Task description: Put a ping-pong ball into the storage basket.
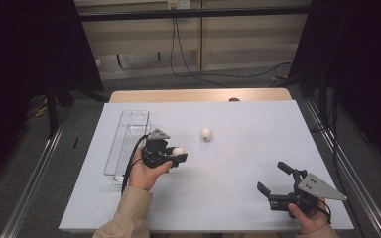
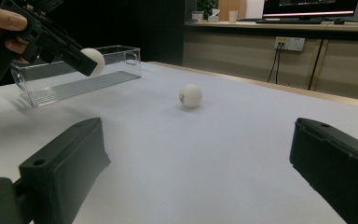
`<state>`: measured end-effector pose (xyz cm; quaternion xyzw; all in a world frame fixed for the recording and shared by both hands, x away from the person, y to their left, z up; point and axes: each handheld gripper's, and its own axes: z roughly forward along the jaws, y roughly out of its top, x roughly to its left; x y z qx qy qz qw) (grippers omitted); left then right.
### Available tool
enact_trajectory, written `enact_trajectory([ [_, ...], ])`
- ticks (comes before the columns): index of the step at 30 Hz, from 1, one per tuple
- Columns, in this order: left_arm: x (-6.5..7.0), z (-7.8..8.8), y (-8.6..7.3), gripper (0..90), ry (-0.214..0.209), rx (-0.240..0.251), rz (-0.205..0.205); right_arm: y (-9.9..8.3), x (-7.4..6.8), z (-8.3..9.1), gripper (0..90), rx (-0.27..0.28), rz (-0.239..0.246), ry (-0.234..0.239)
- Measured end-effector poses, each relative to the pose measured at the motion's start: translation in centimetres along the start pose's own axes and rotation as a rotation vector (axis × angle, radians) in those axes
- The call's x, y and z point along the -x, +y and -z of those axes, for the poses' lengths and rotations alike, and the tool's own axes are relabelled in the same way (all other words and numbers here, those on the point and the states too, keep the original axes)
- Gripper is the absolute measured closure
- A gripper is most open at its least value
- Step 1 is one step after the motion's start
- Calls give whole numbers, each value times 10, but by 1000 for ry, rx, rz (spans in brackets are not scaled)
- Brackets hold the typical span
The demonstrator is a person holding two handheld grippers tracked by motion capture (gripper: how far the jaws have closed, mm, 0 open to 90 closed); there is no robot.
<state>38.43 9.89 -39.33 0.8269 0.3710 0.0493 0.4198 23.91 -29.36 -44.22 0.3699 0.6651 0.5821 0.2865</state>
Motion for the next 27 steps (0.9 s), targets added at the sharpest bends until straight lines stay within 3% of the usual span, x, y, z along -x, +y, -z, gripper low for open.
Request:
enact_trajectory([
  [27,-8,12,1,511,27,1,17,0,0,0,27,0,1,1],
])
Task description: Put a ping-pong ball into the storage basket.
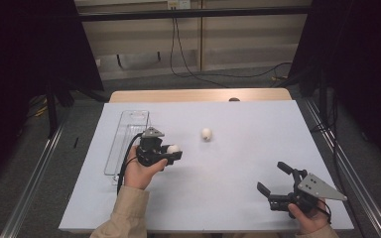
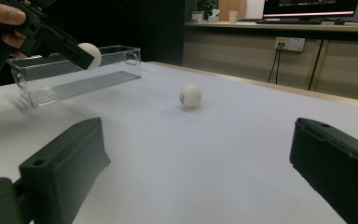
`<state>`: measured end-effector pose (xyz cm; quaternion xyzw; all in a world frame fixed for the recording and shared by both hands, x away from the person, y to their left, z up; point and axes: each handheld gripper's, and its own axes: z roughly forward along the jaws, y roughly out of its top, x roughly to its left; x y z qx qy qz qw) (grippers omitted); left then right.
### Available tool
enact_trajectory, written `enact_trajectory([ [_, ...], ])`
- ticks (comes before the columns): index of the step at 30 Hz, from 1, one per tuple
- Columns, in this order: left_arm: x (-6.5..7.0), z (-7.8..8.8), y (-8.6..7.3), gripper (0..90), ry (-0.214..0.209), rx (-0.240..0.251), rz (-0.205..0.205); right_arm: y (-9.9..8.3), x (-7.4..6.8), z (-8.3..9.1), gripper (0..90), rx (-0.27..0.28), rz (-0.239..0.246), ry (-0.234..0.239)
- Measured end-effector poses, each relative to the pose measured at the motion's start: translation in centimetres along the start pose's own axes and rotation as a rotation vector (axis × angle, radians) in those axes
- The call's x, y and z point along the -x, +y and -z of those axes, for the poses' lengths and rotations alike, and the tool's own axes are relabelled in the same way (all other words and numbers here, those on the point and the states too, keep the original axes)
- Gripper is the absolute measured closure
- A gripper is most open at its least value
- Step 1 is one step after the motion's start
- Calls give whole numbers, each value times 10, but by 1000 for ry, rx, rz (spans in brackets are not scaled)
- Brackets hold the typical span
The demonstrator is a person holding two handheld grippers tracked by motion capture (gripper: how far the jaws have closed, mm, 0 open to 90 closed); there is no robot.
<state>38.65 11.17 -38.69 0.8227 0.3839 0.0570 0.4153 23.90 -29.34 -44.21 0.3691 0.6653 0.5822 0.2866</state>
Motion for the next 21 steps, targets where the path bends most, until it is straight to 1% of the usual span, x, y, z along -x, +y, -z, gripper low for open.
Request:
enact_trajectory([
  [7,-2,2,0,511,8,11,14,0,0,0,28,-1,0,1],
  [10,-3,3,0,511,10,10,12,0,0,0,27,1,0,0],
  [13,-3,3,0,511,11,18,24,0,0,0,27,1,-1,-1],
  [17,-4,5,0,511,18,15,17,0,0,0,28,0,-1,-1],
  [18,-4,5,0,511,19,19,24,0,0,0,28,0,0,-1],
  [19,-4,5,0,511,19,10,14,0,0,0,27,-2,0,1],
  [21,-5,6,0,511,20,11,19,0,0,0,28,0,1,0],
])
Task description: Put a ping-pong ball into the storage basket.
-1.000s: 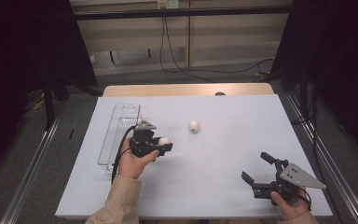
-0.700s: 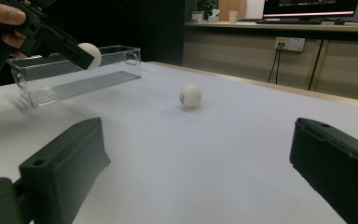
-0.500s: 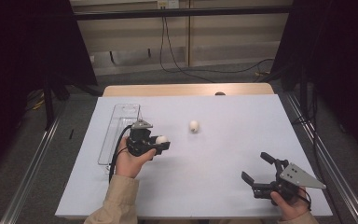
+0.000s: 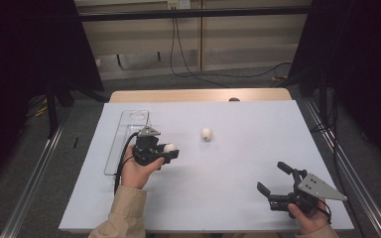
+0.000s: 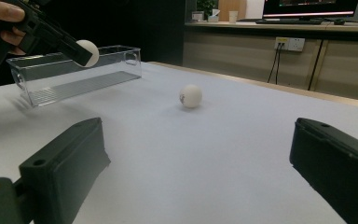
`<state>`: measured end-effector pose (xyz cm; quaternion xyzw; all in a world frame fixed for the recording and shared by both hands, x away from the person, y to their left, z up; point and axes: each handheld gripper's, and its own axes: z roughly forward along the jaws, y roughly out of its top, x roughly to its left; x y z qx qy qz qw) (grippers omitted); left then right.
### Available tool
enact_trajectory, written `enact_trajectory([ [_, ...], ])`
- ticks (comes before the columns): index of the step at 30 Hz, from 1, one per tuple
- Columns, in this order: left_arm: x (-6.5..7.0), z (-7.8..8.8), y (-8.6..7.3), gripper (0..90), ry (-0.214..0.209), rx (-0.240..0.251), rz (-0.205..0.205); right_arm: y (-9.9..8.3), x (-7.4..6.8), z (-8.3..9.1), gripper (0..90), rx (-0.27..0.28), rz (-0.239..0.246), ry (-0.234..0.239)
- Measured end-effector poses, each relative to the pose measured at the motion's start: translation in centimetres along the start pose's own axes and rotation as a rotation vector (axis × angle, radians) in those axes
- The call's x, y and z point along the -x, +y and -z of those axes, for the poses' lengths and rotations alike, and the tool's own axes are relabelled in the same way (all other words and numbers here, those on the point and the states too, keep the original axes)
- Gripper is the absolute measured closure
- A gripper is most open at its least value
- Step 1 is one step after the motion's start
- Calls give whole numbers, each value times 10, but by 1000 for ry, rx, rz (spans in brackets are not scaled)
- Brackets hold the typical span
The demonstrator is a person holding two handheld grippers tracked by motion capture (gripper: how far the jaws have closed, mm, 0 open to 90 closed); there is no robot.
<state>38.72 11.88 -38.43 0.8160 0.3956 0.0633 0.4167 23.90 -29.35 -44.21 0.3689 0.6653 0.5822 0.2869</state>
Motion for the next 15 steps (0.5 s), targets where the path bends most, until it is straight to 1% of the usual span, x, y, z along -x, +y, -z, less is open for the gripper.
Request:
enact_trajectory([
  [2,0,0,0,511,2,6,8,0,0,0,28,0,-1,-1],
  [3,-1,1,0,511,6,-1,-3,0,0,0,28,0,-1,0],
  [4,-1,1,0,511,6,8,6,0,0,0,28,-1,1,2],
  [7,-1,2,0,511,7,8,11,0,0,0,28,0,1,1],
  [15,-4,4,0,511,13,1,6,0,0,0,28,1,3,1],
])
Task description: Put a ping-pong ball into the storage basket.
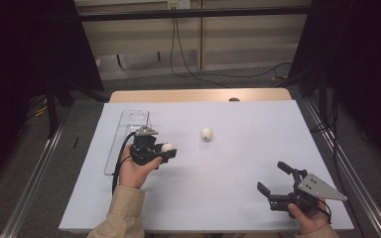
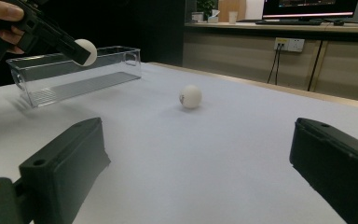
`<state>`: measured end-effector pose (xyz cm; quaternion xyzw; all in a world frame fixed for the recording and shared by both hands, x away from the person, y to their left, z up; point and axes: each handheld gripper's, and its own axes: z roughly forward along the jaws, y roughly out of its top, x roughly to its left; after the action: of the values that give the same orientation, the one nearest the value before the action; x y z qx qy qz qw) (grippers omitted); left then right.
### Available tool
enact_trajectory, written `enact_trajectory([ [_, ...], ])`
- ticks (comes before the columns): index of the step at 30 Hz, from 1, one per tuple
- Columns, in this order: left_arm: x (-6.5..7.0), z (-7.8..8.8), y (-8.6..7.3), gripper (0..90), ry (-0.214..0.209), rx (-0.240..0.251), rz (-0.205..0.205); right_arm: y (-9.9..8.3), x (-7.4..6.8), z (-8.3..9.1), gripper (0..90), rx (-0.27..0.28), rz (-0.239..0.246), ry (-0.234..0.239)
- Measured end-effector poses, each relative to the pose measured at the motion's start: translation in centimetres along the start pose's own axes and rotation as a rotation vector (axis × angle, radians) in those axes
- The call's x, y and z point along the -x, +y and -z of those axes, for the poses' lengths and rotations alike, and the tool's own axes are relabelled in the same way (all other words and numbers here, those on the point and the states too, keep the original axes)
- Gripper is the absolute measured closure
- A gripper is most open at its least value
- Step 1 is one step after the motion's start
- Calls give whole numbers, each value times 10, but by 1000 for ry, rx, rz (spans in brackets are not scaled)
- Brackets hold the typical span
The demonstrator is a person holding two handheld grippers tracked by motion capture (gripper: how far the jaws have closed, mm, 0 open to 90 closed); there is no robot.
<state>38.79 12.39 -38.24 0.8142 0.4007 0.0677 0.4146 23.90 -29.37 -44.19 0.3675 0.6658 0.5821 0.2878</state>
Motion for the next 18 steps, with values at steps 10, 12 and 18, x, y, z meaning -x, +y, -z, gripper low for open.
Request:
enact_trajectory([
  [10,-3,4,0,511,13,6,9,0,0,0,28,0,2,1],
  [12,-4,4,-1,511,15,10,13,0,0,0,28,-1,1,0],
  [18,-8,8,-1,511,24,2,9,0,0,0,27,0,0,-2],
])
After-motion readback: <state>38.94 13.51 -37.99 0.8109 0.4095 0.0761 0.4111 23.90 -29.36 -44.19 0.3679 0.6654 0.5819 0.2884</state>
